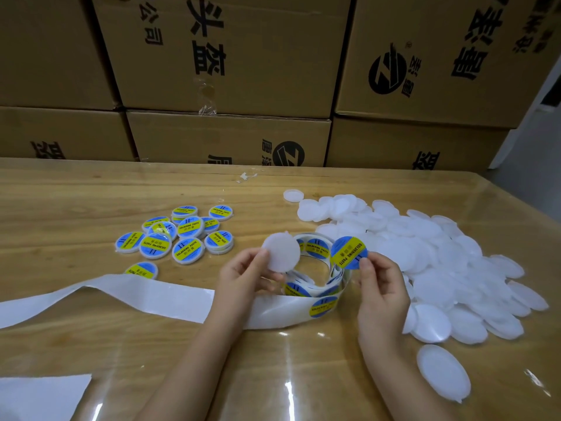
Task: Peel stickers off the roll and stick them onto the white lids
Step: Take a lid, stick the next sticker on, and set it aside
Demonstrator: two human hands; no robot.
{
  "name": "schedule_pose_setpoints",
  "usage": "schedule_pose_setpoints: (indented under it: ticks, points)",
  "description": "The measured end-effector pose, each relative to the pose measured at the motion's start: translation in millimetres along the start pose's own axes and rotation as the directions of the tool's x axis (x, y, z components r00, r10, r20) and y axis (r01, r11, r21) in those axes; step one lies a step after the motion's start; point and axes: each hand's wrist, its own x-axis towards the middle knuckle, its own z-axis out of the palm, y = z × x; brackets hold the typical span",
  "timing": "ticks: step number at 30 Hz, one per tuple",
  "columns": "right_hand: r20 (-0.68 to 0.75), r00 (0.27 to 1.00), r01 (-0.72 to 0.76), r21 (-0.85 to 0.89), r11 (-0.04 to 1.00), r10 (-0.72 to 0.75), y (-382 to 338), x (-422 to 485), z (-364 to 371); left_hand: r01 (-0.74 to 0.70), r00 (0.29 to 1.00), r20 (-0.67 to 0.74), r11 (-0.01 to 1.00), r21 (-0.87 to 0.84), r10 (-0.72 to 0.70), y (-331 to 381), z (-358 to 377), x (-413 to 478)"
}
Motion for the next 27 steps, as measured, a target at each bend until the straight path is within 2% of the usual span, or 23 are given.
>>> schedule_pose_setpoints:
  ticks: [3, 8, 12, 18, 27]
  points:
    - [0.071, 0.997, -0.003, -0.016, 1.0, 0.004, -3, -8, 3, 0.079, 0.993, 0.097, 0.992, -0.099, -0.069, 0, 6, -3]
    - [0.154, 0.988, -0.026, -0.011, 1.0, 0.027, -3, -15, 5, 0.135, 0.978, 0.167, 0.988, -0.076, -0.121, -5, 9, -5]
    - [0.238, 0.97, -0.025, -0.108, 0.994, 0.051, 0, -16, 6, 0.171, 0.968, 0.197, 0.982, -0.077, -0.153, -7, 9, -7]
    - [0.318, 0.948, 0.114, -0.286, 0.951, -0.018, 3, -16, 5, 0.184, 0.96, 0.227, 0.981, -0.067, -0.165, -7, 11, -8]
    - [0.338, 0.938, 0.191, -0.316, 0.929, -0.078, 3, -16, 6, 0.172, 0.959, 0.239, 0.984, -0.055, -0.155, -10, 12, -9]
